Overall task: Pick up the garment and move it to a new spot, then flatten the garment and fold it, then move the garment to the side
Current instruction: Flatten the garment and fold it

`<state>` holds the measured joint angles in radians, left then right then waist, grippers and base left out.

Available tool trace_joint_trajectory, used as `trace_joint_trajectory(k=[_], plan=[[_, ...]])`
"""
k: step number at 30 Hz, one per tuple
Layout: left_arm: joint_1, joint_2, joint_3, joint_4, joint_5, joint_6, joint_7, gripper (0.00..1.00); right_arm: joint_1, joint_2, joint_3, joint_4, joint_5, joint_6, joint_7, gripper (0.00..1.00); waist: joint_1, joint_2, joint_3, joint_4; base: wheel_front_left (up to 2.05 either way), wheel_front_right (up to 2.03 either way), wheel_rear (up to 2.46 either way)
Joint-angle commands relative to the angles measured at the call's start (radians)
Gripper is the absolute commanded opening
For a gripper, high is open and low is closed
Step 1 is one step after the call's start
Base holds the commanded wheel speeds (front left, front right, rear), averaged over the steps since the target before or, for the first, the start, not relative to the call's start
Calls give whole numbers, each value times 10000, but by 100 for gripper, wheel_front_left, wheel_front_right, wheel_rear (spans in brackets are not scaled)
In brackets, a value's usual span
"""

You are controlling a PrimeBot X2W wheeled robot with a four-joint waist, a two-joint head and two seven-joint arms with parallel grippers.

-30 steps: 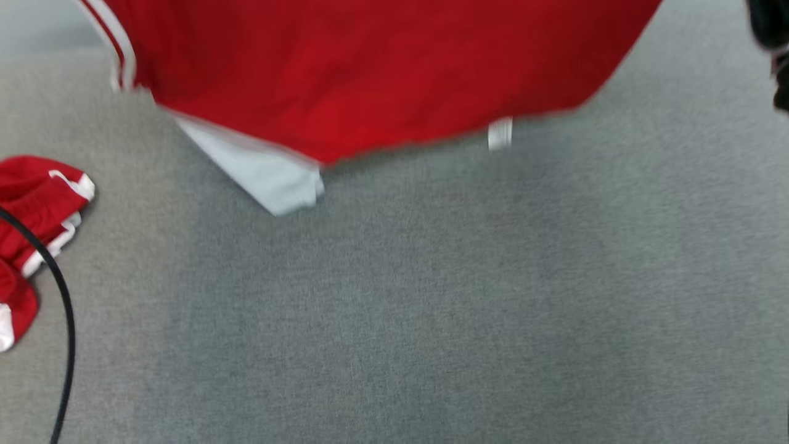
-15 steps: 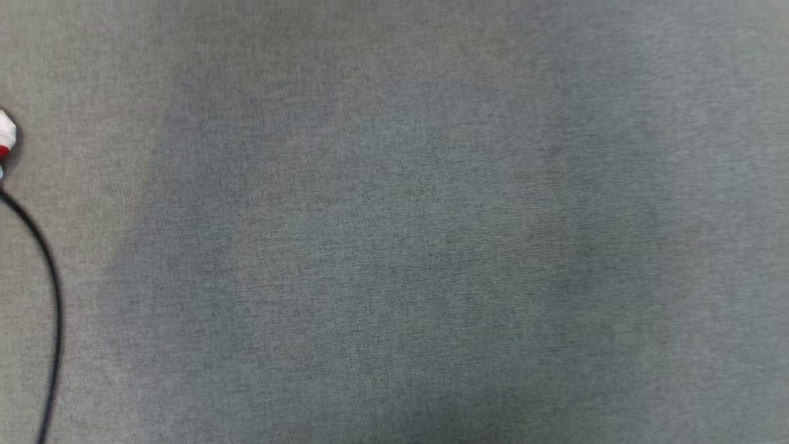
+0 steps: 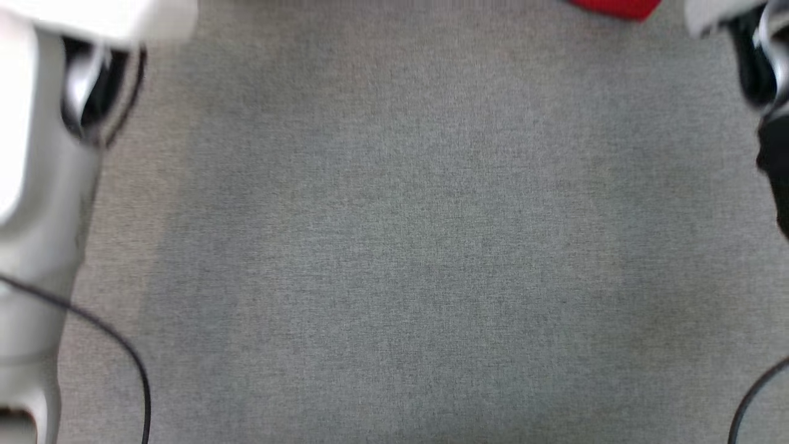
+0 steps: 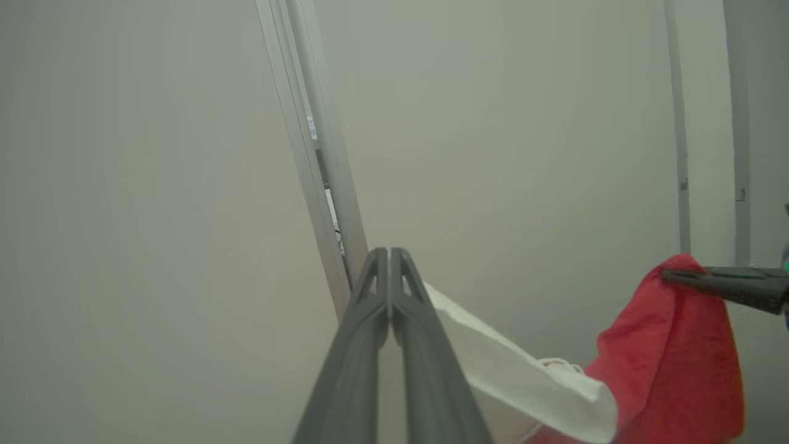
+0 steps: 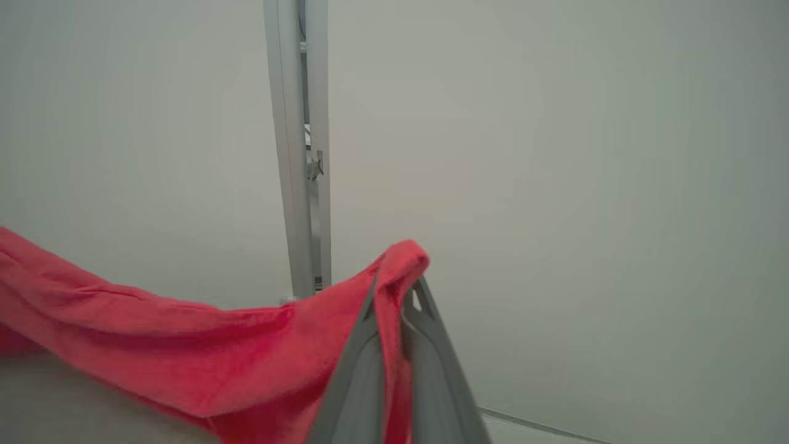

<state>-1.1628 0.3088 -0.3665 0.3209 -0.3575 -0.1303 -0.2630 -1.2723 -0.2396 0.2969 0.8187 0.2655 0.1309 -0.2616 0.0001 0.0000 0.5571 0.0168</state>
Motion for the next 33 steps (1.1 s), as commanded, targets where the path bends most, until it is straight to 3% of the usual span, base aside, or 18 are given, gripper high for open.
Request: trace_joint_trajectory(k=[1, 5, 9, 19, 23, 33], plan=[[785, 253, 45, -434, -236, 10, -9, 0, 506, -259, 94, -344, 346, -3, -59, 0, -1, 0, -449, 89, 0, 0, 0], [3252, 858, 351, -1833, -250, 91, -9, 0, 2421, -611, 190, -1417, 973, -3, -56, 0, -1, 0, -1134, -58, 0, 0, 0], [6431, 1102, 982, -3538, -571, 841, -9, 0, 4846, -1155, -140, -2905, 1299, -3, -58, 0, -1, 0, -2011, -115, 0, 0, 0], [10787, 791, 1571, -5411, -1210, 1888, -9, 0, 9154, -1553, -952, -4870, 1290, -3, -58, 0, -1, 0, -3498, -303, 0, 0, 0], [11563, 704, 1529, -5647, -1447, 1824, -9, 0, 9860, -1594, -1122, -5185, 1207, -3, -57, 0, -1, 0, -3636, -350, 0, 0, 0], [12957, 571, 1218, -6394, -1347, 2201, 279, 0, 11783, -1597, -1728, -5970, 753, -3, -57, 0, -1, 0, -3753, -171, 0, 0, 0]])
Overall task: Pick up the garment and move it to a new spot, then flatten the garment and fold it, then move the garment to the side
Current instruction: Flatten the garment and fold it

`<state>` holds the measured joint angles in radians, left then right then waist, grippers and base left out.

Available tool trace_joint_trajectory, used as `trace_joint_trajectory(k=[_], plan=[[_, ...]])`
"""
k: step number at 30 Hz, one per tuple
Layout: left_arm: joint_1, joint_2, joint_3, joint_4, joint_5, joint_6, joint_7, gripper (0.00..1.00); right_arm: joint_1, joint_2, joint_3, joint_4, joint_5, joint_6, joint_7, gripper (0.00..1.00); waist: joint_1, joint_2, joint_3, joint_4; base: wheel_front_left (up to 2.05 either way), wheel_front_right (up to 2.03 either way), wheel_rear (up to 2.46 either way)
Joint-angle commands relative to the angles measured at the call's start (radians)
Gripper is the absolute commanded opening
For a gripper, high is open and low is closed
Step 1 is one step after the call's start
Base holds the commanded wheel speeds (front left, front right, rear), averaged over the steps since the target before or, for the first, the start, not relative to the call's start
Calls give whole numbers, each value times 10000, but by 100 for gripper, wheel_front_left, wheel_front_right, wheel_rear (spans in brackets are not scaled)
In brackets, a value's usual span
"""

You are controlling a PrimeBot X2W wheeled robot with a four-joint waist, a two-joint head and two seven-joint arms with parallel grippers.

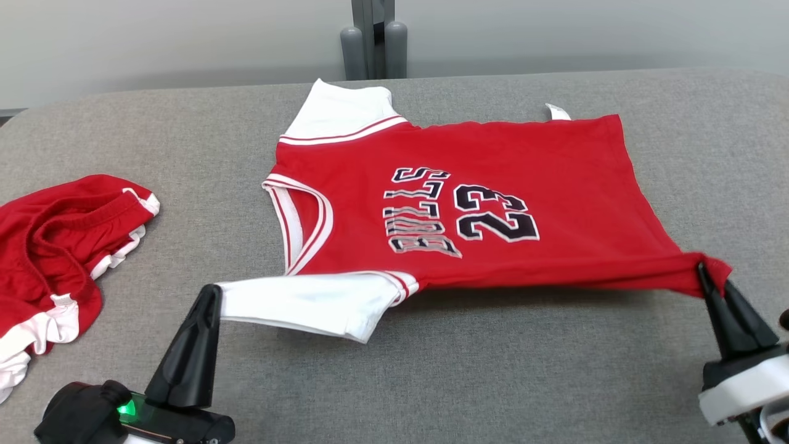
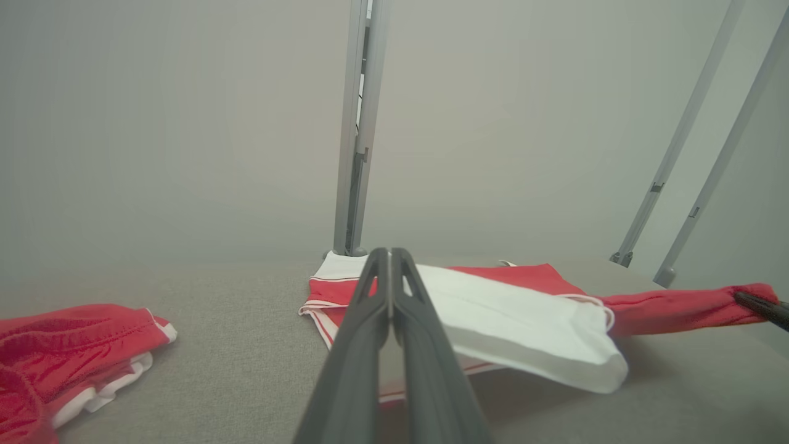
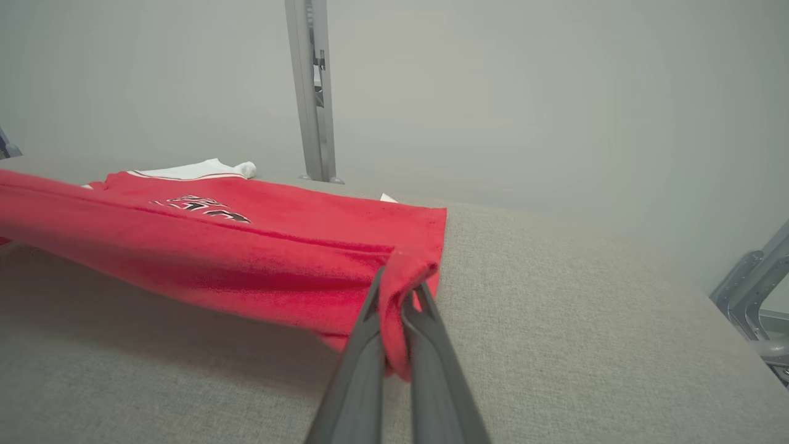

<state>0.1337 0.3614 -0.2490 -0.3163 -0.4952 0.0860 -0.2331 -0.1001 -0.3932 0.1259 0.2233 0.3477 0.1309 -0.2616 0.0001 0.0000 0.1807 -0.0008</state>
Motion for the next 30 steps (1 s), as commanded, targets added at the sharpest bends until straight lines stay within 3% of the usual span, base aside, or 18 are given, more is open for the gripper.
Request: trace_joint_trajectory(k=[1, 12, 19, 24, 28, 30], plan=[[-9, 41, -12, -46, 21, 58, 91, 0, 132, -75, 41, 34, -144, -3, -57, 0, -1, 0, 37, 4, 0, 0, 0], [-1826, -522, -155, 1536, -430, 0, 590, 0, -1362, 321, 709, 1139, -1457, -3, -58, 0, -1, 0, 605, -428, 0, 0, 0], [-3340, -560, -242, 3291, -516, -426, 690, 0, -2497, 835, 857, 2189, -1669, -3, -57, 0, -1, 0, 1142, -692, 0, 0, 0], [-4337, -447, -572, 4552, -250, -836, 781, 0, -3113, 971, 936, 3065, -1725, -3, -57, 0, -1, 0, 1485, -745, 0, 0, 0], [-4966, -386, -742, 5445, -100, -1054, 805, 0, -3429, 1052, 927, 3477, -1788, -3, -59, 7, -1, 0, 1644, -763, 0, 0, 0], [-5246, -333, -798, 5838, 15, -1116, 710, 0, -3547, 1116, 935, 3578, -1808, -3, -59, 5, -1, 0, 1704, -779, 0, 0, 0]])
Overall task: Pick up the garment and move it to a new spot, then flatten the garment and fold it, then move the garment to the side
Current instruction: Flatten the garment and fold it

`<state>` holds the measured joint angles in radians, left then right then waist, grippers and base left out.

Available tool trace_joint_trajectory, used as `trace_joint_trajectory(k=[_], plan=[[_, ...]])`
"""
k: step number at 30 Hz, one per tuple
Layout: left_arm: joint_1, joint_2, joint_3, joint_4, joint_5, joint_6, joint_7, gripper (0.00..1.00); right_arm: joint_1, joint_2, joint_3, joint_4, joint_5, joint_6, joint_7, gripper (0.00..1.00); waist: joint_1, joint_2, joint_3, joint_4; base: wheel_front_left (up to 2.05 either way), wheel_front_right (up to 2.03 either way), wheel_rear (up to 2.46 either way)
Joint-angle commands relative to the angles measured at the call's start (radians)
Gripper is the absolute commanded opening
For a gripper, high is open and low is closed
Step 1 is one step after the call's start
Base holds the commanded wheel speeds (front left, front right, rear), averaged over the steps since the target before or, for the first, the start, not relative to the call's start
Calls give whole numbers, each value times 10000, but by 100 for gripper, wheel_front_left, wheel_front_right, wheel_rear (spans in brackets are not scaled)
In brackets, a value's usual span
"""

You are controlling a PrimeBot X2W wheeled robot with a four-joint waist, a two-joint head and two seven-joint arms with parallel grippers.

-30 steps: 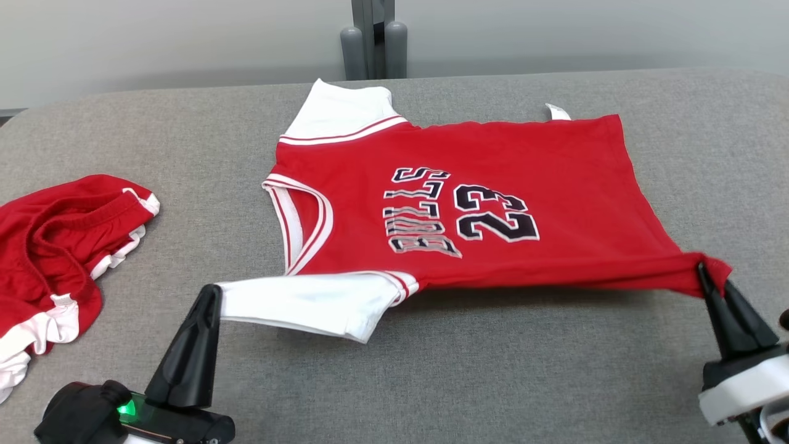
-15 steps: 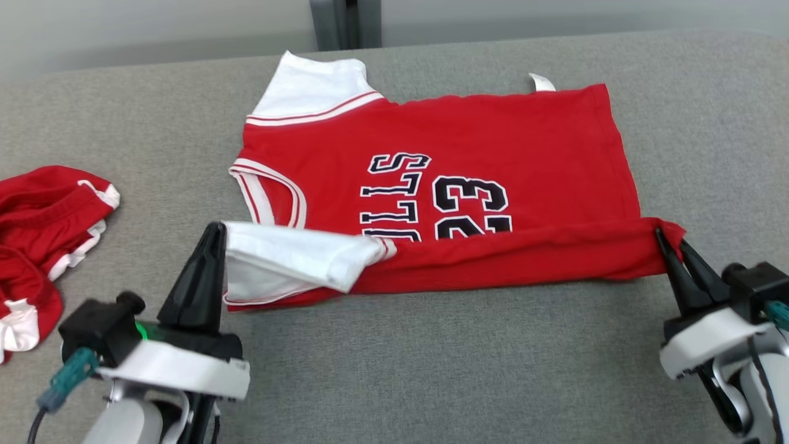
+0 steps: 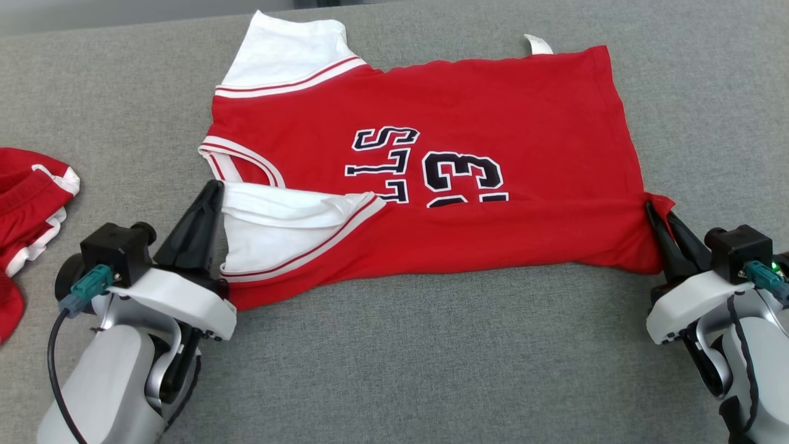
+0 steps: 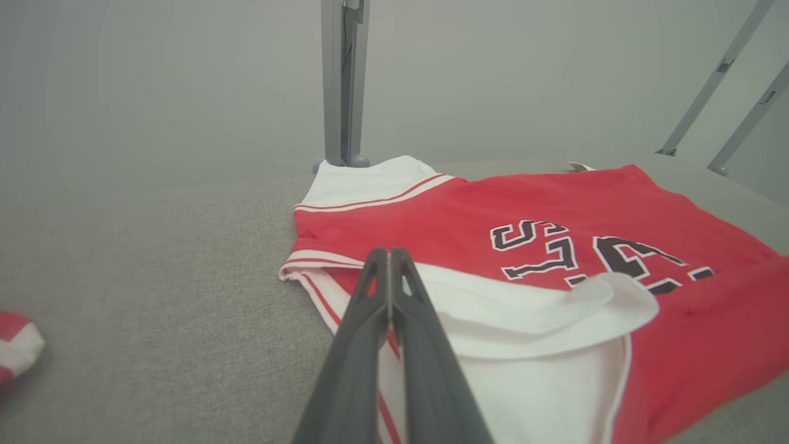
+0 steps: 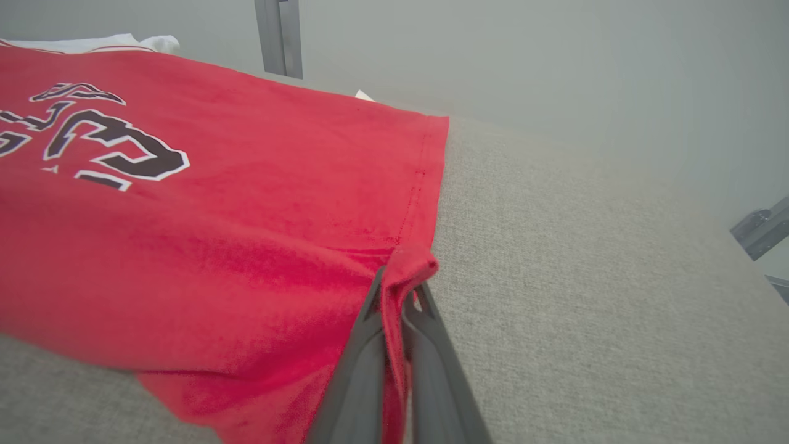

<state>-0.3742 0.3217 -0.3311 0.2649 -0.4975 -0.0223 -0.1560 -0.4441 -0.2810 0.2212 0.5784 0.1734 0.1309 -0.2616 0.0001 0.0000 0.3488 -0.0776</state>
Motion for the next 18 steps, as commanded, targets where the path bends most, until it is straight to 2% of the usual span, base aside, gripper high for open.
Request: trace_joint_trajectory(k=[1, 7, 8, 9, 10, 11, 12, 13, 14, 18], plan=[[-290, 64, -8, 216, 92, -59, -115, 0, -152, 20, -14, 57, -73, -3, -57, 4, -1, 0, 46, -17, 0, 0, 0], [-745, 143, -194, 863, 549, -121, -548, 0, -226, 134, -53, -39, -189, -3, -57, 0, -1, 0, 88, -22, 0, 0, 0], [-806, 133, -224, 985, 578, -132, -590, 0, -214, 149, -52, -22, -196, -3, -57, 5, -1, 0, 70, -22, 0, 0, 0], [-868, 124, -246, 1131, 610, -116, -632, 0, -194, 163, -52, 5, -190, -3, -59, 19, -1, 0, 45, -21, 0, 0, 0], [-929, 123, -262, 1283, 660, -102, -667, 0, -178, 180, -68, 36, -196, -3, -57, 39, -1, 0, 16, -23, 0, 0, 0], [-965, 91, -265, 1426, 669, -74, -704, 0, -161, 187, -120, 34, -203, -3, -57, 66, -1, 0, -26, -19, 0, 0, 0], [-981, 46, -282, 1577, 670, -64, -742, 22, -133, 197, -178, 7, -221, -3, -59, 100, -1, 0, -78, -17, 0, 0, 0], [-1007, 14, -288, 1702, 665, -75, -765, 42, -85, 209, -244, -69, -244, -3, -59, 100, -1, 0, -130, -14, 0, 0, 0], [-1061, -21, -239, 1771, 651, -16, -808, 99, -30, 219, -332, -175, -281, -3, -59, 100, -1, 0, -184, -5, 0, 0, 0], [-1012, 0, -94, 1694, 697, 205, -925, 100, 319, 304, -766, -852, -464, -3, -57, 100, -1, 0, -452, -3, 0, 0, 0]])
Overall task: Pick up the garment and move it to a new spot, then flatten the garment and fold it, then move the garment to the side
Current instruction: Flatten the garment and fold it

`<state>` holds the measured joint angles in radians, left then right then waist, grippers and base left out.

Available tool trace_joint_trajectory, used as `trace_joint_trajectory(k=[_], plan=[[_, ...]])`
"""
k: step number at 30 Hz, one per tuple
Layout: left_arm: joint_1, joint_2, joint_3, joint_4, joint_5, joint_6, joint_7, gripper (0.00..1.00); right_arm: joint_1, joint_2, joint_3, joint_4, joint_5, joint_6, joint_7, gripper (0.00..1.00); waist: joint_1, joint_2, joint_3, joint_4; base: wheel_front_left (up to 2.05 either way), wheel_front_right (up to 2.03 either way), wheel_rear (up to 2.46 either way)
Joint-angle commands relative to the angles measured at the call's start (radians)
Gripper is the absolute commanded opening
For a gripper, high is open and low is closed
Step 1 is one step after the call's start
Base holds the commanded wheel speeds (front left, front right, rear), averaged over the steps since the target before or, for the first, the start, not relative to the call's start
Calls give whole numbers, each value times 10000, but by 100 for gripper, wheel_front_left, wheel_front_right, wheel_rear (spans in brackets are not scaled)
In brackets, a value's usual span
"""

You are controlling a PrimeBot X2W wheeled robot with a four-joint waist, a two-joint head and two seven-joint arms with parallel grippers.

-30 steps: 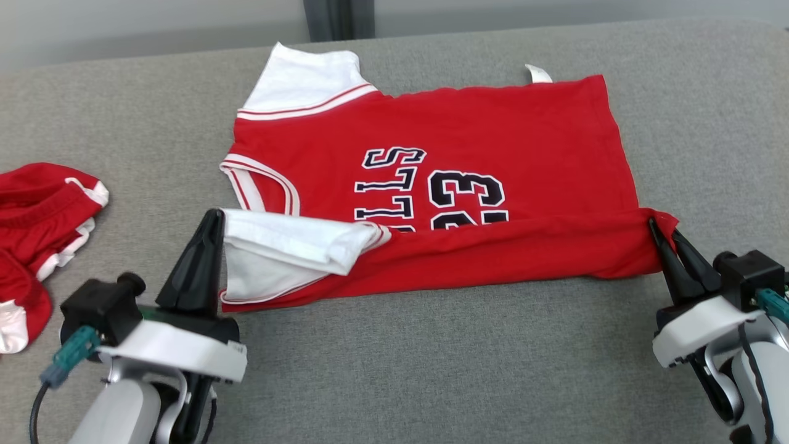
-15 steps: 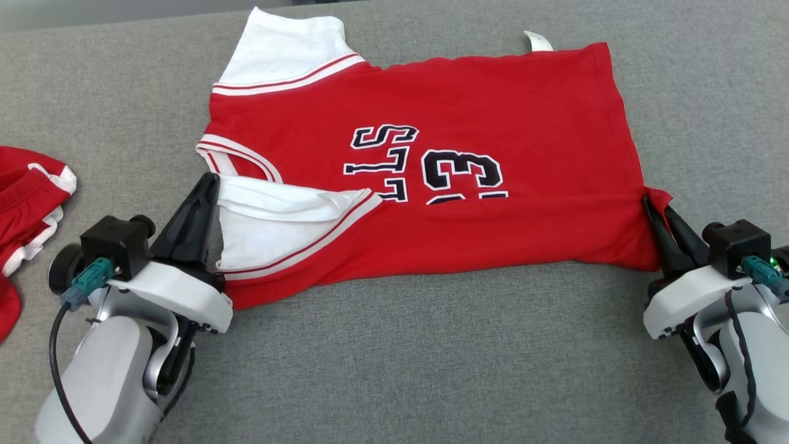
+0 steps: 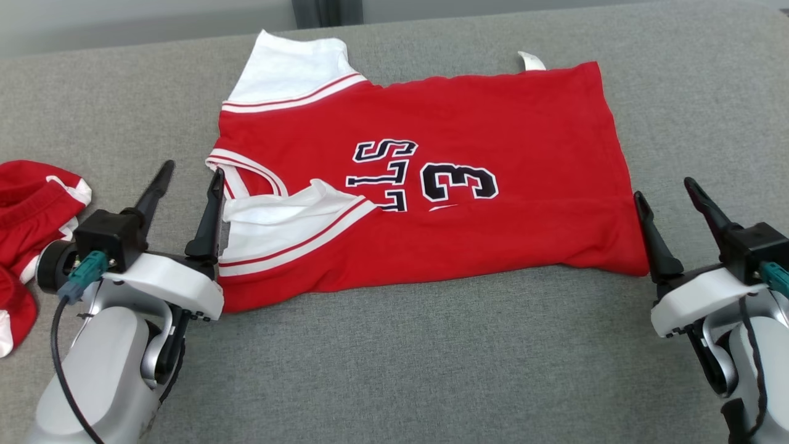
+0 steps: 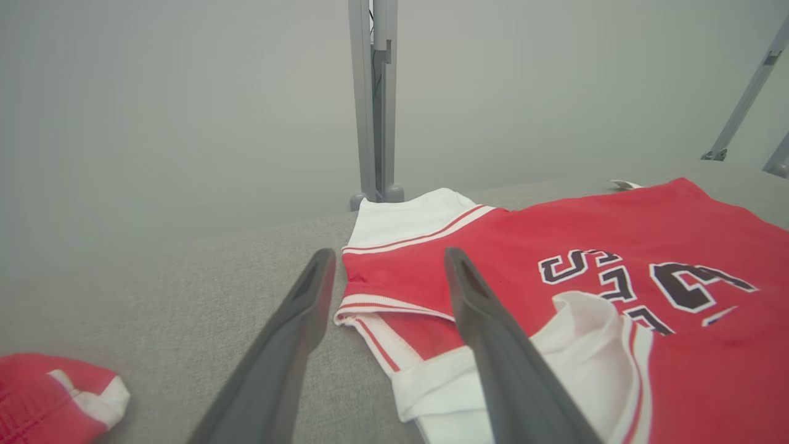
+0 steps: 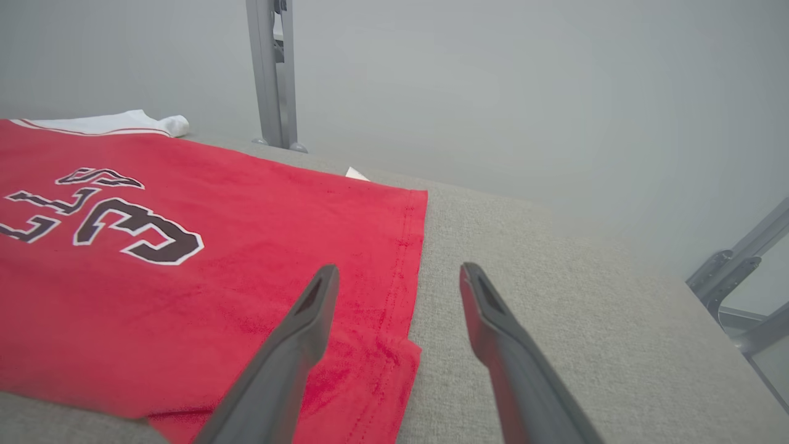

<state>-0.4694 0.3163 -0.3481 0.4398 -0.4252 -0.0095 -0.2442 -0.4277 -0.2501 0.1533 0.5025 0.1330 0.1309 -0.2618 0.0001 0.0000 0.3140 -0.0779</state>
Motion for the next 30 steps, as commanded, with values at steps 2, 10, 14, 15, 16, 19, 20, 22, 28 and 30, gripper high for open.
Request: trace_joint_trajectory(k=[2, 10, 14, 15, 16, 19, 20, 22, 28, 30], plan=[[241, 60, 240, -250, -210, 205, -34, 100, 376, 47, -383, -499, -150, -3, -55, 100, -1, 0, -244, -2, 0, 0, 0], [2499, -536, 911, -2241, -2115, 617, 1176, 100, 1532, 354, -1185, -1319, -203, -3, -55, 100, -1, 0, -708, 135, 0, 0, 0], [3599, -843, 759, -3212, -2623, 1008, 1934, 100, 1929, 441, -1414, -1441, -186, -3, -55, 100, -1, 0, -847, 252, 0, 0, 0], [3792, -886, 741, -3385, -2685, 1152, 2073, 100, 1972, 485, -1444, -1459, -189, -3, -57, 100, -1, 0, -871, 267, 0, 0, 0], [3960, -913, 721, -3496, -2755, 1282, 2231, 100, 2019, 556, -1459, -1488, -231, -3, -55, 100, -1, 0, -889, 273, 0, 0, 0], [4281, -985, 678, -3678, -2927, 1702, 2767, 100, 2063, 626, -1396, -1418, -244, -3, -55, 100, -1, 0, -898, 301, 0, 0, 0], [4263, -986, 688, -3641, -2918, 1784, 2861, 100, 2042, 641, -1347, -1392, -235, -3, -55, 100, -1, 0, -883, 309, 0, 0, 0], [4115, -1056, 715, -3431, -3031, 1879, 3035, 100, 1993, 646, -1266, -1324, -178, -3, -57, 100, -1, 0, -844, 329, 0, 0, 0], [3450, -1222, 771, -2549, -3252, 1626, 2996, 60, 1872, 551, -842, -1144, 120, -3, -55, 100, -1, 0, -698, 304, 0, 0, 0], [3344, -1275, 811, -2429, -3311, 1564, 2932, 55, 1860, 536, -790, -1077, 177, -3, -57, 100, -1, 0, -673, 296, 0, 0, 0]])
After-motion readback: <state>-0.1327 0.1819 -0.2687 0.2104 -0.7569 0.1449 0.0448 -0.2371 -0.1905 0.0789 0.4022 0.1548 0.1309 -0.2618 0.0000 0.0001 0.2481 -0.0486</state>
